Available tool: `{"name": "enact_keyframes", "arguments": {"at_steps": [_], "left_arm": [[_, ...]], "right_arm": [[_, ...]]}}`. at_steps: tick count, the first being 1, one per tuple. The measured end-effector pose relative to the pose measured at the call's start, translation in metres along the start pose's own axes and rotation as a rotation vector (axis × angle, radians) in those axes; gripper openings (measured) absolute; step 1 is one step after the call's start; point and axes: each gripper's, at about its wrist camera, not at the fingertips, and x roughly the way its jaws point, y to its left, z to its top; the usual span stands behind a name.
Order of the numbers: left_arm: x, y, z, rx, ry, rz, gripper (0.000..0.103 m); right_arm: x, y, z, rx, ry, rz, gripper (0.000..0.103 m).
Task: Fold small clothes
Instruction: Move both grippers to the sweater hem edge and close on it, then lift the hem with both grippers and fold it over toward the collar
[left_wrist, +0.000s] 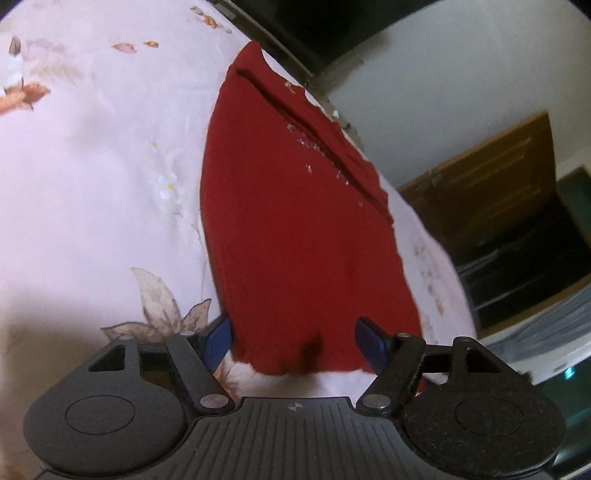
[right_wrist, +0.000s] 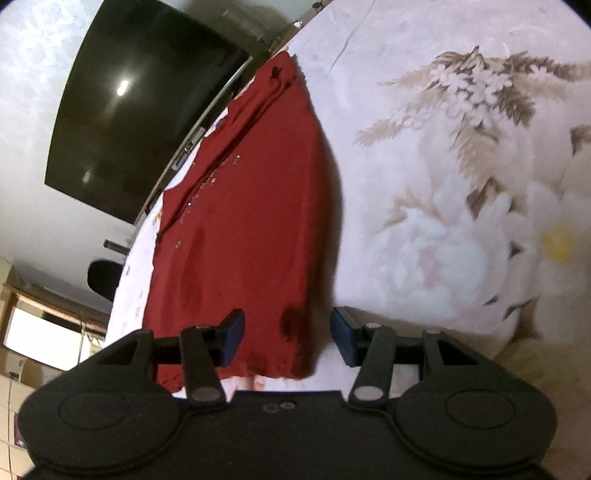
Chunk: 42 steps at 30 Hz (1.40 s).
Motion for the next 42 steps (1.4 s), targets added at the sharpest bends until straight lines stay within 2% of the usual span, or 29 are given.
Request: {"name": "enact_keyframes", "arguments": {"at_steps": [2, 6, 8, 9, 10, 11, 14, 17, 19, 21, 23, 25, 28, 34, 39, 42], "left_arm": [[0.006, 0.006, 0.005, -0.046, -0.017, -0.034, 0.07], [0.024, 0.011, 0.014, -0.09, -0.017, -0.048, 0.045], [0.031, 0.014, 0.017, -0.092, -0.011, -0.04, 0.034], [0.033, 0.016, 0.018, -0.098, -0.009, -0.029, 0.024], [0.035, 0.018, 0.018, -0.104, -0.008, -0.013, 0.007], [0.036, 0.018, 0.019, -0.107, -0.009, -0.002, 0.004], [0.019, 0.022, 0.021, -0.121, -0.079, -0.022, 0.004], [-0.004, 0.016, 0.025, -0.094, -0.15, -0.059, 0.003], [-0.008, 0.014, 0.026, -0.069, -0.151, -0.059, 0.003], [-0.001, 0.017, 0.024, -0.056, -0.122, -0.022, 0.003], [0.012, 0.027, 0.016, -0.052, -0.077, 0.035, 0.003], [0.015, 0.033, 0.01, -0.067, -0.101, 0.018, 0.003], [0.013, 0.03, 0.012, -0.054, -0.098, 0.025, 0.003], [0.006, 0.024, 0.017, -0.065, -0.13, -0.01, 0.003], [0.003, 0.006, 0.054, -0.029, -0.189, -0.04, 0.003], [0.009, -0.005, 0.08, -0.002, -0.211, -0.054, 0.003]], "right_arm": [[0.008, -0.002, 0.002, 0.057, -0.012, 0.039, 0.051], [0.034, 0.003, 0.01, 0.106, -0.011, 0.088, 0.047], [0.043, 0.006, 0.011, 0.11, 0.004, 0.098, 0.032], [0.047, 0.007, 0.01, 0.108, 0.012, 0.091, 0.027], [0.049, 0.006, 0.008, 0.103, 0.018, 0.079, 0.016], [0.052, 0.008, 0.008, 0.093, 0.019, 0.06, 0.006], [0.041, 0.012, 0.005, 0.039, -0.02, 0.011, 0.006], [0.017, 0.03, 0.008, -0.04, -0.08, 0.031, 0.005], [0.003, 0.042, 0.009, -0.105, -0.108, 0.045, 0.005], [-0.002, 0.05, 0.008, -0.165, -0.114, 0.042, 0.005], [0.008, 0.046, 0.007, -0.18, -0.086, -0.022, 0.005], [0.028, 0.032, 0.003, -0.18, -0.022, -0.126, 0.004], [0.029, 0.017, -0.001, -0.086, -0.048, -0.085, 0.005], [0.025, 0.031, 0.001, -0.167, -0.08, -0.075, 0.005], [0.02, 0.06, 0.019, -0.29, -0.15, -0.06, 0.005], [0.015, 0.073, 0.037, -0.319, -0.194, -0.038, 0.005]]}}
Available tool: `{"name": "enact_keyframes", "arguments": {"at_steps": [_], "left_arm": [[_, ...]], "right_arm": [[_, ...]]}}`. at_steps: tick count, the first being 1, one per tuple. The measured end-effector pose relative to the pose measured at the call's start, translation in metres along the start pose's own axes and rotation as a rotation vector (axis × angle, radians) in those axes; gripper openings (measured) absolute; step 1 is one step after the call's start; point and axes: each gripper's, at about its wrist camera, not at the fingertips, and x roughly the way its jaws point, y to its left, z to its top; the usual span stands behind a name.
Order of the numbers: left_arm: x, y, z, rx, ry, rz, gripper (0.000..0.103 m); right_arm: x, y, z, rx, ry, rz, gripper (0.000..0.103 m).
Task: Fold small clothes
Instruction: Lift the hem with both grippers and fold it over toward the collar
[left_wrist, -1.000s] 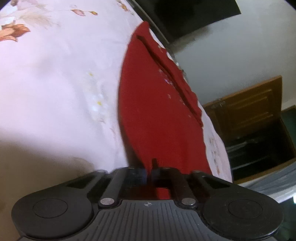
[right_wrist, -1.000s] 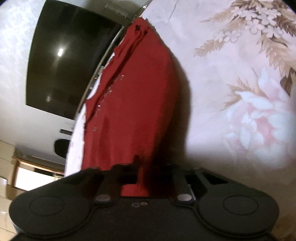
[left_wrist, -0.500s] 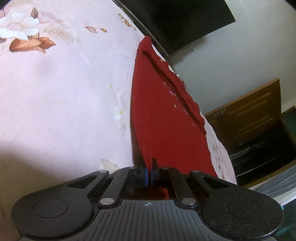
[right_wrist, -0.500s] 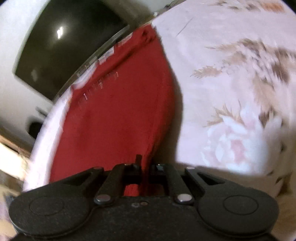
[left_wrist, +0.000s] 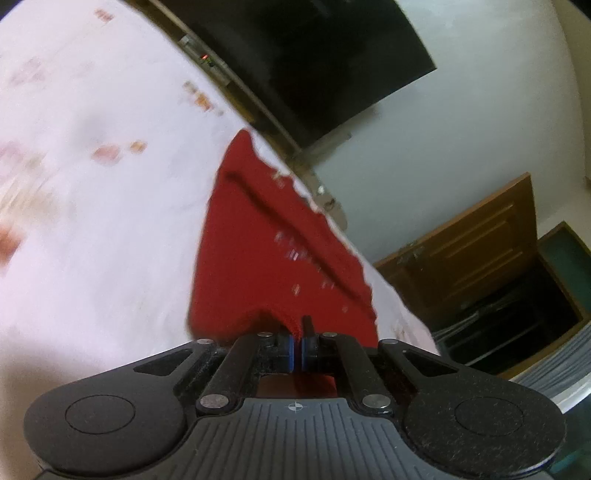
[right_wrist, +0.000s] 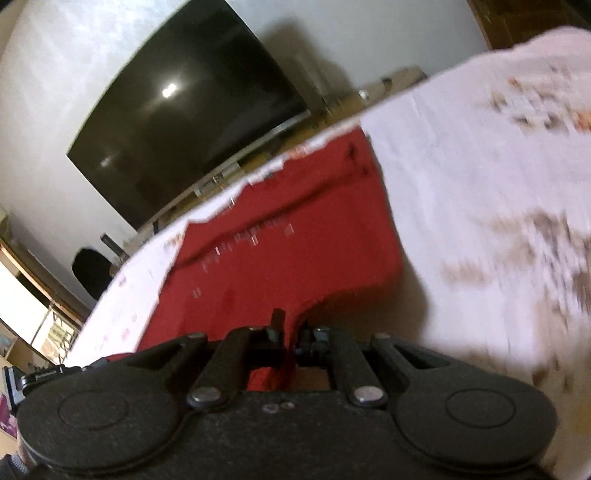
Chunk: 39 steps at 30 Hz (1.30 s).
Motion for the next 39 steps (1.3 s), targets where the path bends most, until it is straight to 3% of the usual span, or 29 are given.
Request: {"name": "enact_keyframes", "arguments": {"at_steps": [10, 15, 24, 31, 33, 39], "left_arm": [[0.046, -0.056, 0.086, 0.122, -0.052, -0.016, 0.003], [0.073, -0.073, 0.134, 0.167, -0.067, -0.002, 0.003], [0.158, -0.069, 0.184, 0.208, -0.046, 0.071, 0.003], [0.221, -0.045, 0.202, 0.199, -0.005, 0.135, 0.003], [0.239, -0.032, 0.203, 0.19, 0.011, 0.156, 0.004], [0.275, 0.001, 0.2, 0.155, 0.017, 0.16, 0.004]], "right_arm": [[0.03, 0.01, 0.084, -0.054, -0.08, 0.036, 0.005], [0.066, 0.012, 0.13, -0.064, -0.094, 0.051, 0.005], [0.142, -0.012, 0.184, -0.069, -0.065, 0.072, 0.006], [0.208, -0.048, 0.199, -0.006, 0.01, 0.087, 0.006], [0.225, -0.056, 0.199, 0.001, 0.034, 0.087, 0.008], [0.262, -0.084, 0.2, 0.033, 0.023, 0.073, 0.034]]}}
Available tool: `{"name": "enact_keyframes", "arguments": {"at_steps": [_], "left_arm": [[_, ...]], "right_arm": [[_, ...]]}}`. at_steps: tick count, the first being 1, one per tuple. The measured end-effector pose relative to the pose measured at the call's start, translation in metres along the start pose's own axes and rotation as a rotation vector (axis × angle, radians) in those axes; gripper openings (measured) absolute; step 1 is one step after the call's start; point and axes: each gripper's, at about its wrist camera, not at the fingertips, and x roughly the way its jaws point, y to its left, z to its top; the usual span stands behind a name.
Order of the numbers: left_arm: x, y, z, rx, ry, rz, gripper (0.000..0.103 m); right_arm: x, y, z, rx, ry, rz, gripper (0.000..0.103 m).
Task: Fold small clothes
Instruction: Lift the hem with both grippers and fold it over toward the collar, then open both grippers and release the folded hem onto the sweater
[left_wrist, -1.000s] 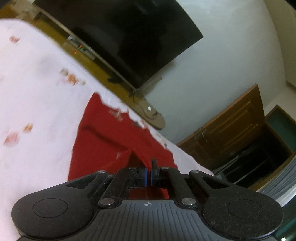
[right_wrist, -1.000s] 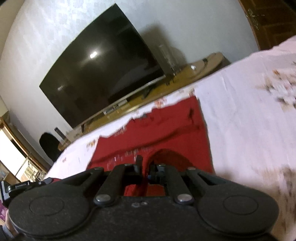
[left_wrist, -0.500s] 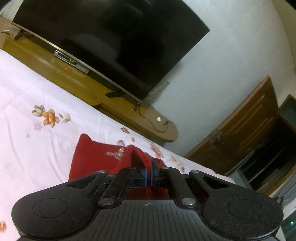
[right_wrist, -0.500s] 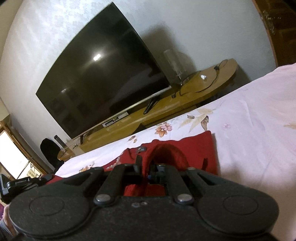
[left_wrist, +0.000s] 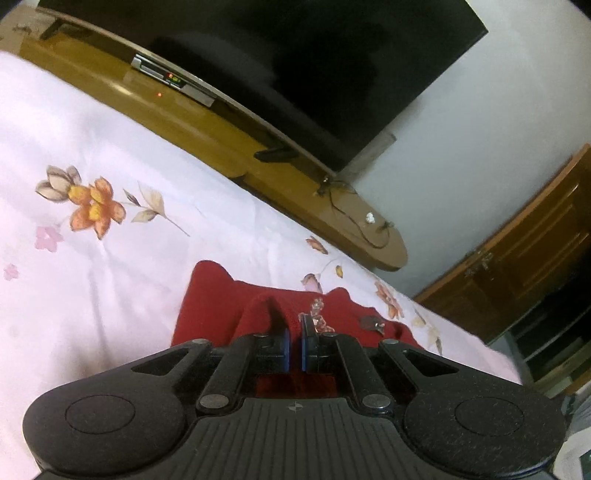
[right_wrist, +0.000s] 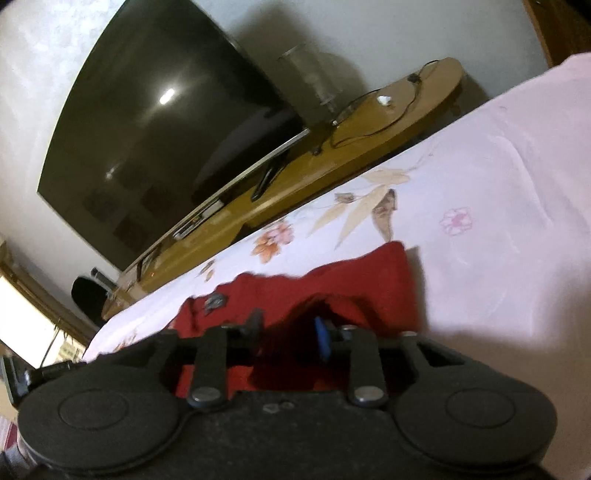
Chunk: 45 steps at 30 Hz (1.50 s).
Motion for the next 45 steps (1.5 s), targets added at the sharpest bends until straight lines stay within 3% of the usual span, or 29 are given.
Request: {"name": "enact_keyframes", "arguments": {"at_steps": [6, 8, 11, 13, 14, 17, 21, 26, 27, 28, 29, 35, 39, 42, 45], "left_arm": [[0.015, 0.006, -0.009, 0.042, -0.024, -0.002, 0.005], [0.018, 0.005, -0.008, 0.058, -0.022, -0.002, 0.011], [0.022, 0.002, -0.003, 0.074, -0.026, -0.002, 0.035], [0.02, -0.002, -0.001, 0.092, -0.061, -0.001, 0.065], [0.018, -0.004, 0.0, 0.1, -0.077, -0.002, 0.066], [0.018, -0.005, 0.003, 0.126, -0.069, 0.012, 0.066], [0.029, -0.013, 0.005, 0.256, 0.015, 0.098, 0.063], [0.043, -0.037, 0.005, 0.443, 0.079, 0.234, 0.032], [0.043, -0.04, 0.007, 0.454, 0.075, 0.253, 0.012], [0.042, -0.04, 0.008, 0.439, 0.064, 0.254, 0.007], [0.039, -0.041, 0.008, 0.43, 0.038, 0.261, 0.006], [0.014, -0.051, -0.003, 0.453, -0.133, 0.261, 0.005], [0.012, -0.057, 0.006, 0.463, -0.189, 0.278, 0.005], [0.028, -0.051, 0.004, 0.458, -0.132, 0.331, 0.005], [0.045, -0.046, 0.001, 0.467, -0.064, 0.384, 0.005]], "right_arm": [[0.001, -0.008, -0.002, -0.001, -0.077, 0.051, 0.056], [0.0, -0.01, 0.002, -0.001, -0.105, 0.06, 0.062], [0.0, -0.006, 0.004, -0.028, -0.116, 0.059, 0.068], [0.0, -0.005, 0.005, -0.031, -0.119, 0.062, 0.068], [0.0, -0.005, 0.005, -0.032, -0.123, 0.057, 0.068], [0.003, -0.003, 0.004, -0.047, -0.113, 0.03, 0.068], [0.014, 0.008, 0.004, -0.146, -0.071, -0.063, 0.065], [0.042, 0.034, -0.003, -0.358, 0.038, -0.219, 0.054], [0.048, 0.04, -0.005, -0.41, 0.053, -0.253, 0.052], [0.051, 0.046, -0.007, -0.456, 0.056, -0.279, 0.038], [0.052, 0.05, -0.009, -0.486, 0.05, -0.296, 0.022], [0.03, 0.062, -0.012, -0.529, -0.075, -0.299, 0.011], [0.019, 0.06, -0.004, -0.505, -0.154, -0.288, 0.011], [0.028, 0.052, -0.005, -0.505, -0.144, -0.332, 0.01], [0.053, 0.034, -0.008, -0.46, -0.043, -0.395, 0.009]]}}
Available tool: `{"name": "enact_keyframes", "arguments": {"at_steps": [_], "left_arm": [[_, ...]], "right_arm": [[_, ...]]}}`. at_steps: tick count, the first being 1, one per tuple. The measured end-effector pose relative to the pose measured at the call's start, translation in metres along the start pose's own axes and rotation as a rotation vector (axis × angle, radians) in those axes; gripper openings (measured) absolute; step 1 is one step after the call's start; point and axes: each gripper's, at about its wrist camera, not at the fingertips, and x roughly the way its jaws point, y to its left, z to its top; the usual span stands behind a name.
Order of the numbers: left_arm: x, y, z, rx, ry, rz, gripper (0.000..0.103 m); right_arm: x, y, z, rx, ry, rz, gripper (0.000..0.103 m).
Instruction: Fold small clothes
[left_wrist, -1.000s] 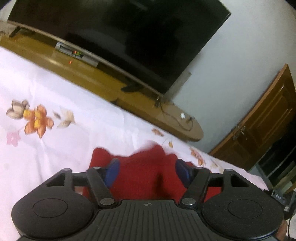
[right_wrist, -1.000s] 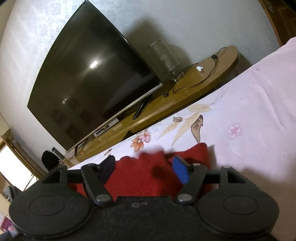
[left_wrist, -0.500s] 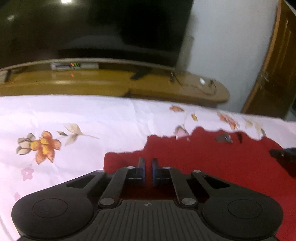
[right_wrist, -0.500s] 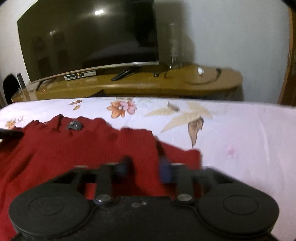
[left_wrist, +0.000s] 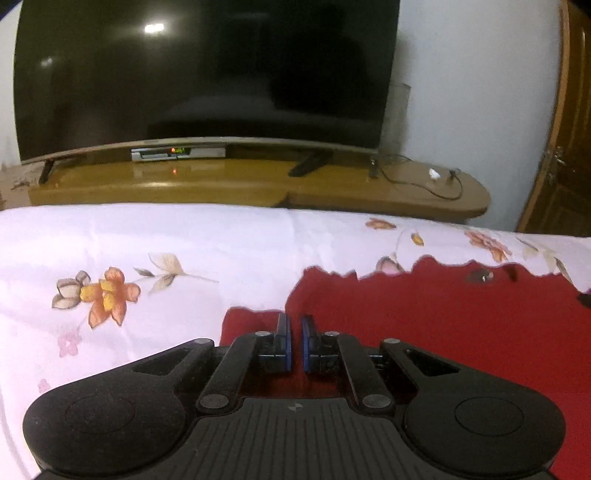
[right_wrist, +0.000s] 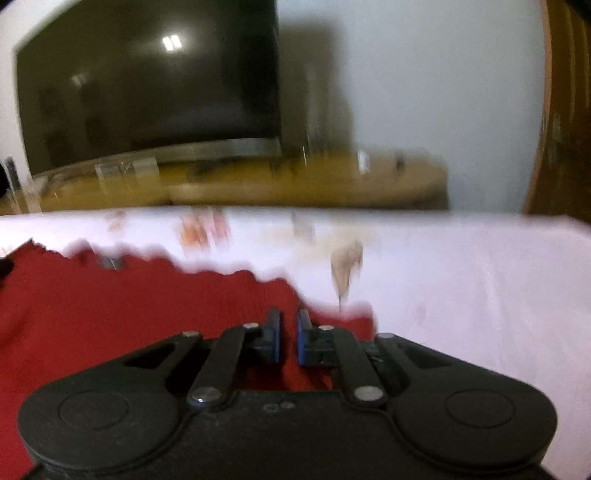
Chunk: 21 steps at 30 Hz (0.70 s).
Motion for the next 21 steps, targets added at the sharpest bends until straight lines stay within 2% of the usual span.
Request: {"name": "enact_keyframes", "arguments": {"at_steps": [3, 5, 6, 8, 10, 12, 14, 16, 19, 20, 21], "left_arm": [[0.003, -0.003, 0.002, 0.029, 0.02, 0.01, 0.008], [0.0, 0.001, 0.002, 0.011, 0.014, 0.007, 0.017], [-0.005, 0.007, 0.002, -0.019, 0.005, 0.001, 0.027], [-0.025, 0.017, 0.003, -0.071, -0.041, 0.004, 0.029], [-0.049, 0.011, 0.005, -0.057, -0.127, 0.034, 0.042], [-0.06, -0.012, 0.011, -0.024, -0.165, -0.038, 0.045], [-0.058, -0.052, 0.014, 0.077, -0.141, -0.11, 0.047], [-0.049, -0.087, 0.01, 0.152, -0.105, -0.145, 0.054], [-0.031, -0.101, -0.004, 0.163, -0.029, -0.105, 0.057], [-0.024, -0.096, -0.01, 0.173, 0.008, -0.075, 0.057], [-0.024, -0.086, -0.015, 0.174, 0.006, -0.058, 0.065]], "right_arm": [[0.0, 0.001, 0.004, -0.012, 0.006, -0.01, 0.01], [-0.001, -0.003, 0.006, 0.009, 0.007, -0.002, 0.017], [-0.003, -0.006, 0.006, 0.027, 0.008, 0.006, 0.02], [-0.016, -0.016, 0.008, 0.058, -0.016, 0.008, 0.042], [-0.037, -0.018, 0.007, 0.073, -0.084, 0.012, 0.046], [-0.049, -0.013, 0.011, 0.077, -0.122, 0.064, 0.047], [-0.045, 0.016, 0.019, 0.025, -0.091, 0.16, 0.045], [-0.034, 0.054, 0.023, -0.073, -0.046, 0.196, 0.045], [-0.01, 0.091, 0.016, -0.119, 0.066, 0.155, 0.045], [-0.008, 0.092, 0.013, -0.125, 0.055, 0.151, 0.046], [-0.009, 0.089, 0.011, -0.14, 0.043, 0.159, 0.047]]}}
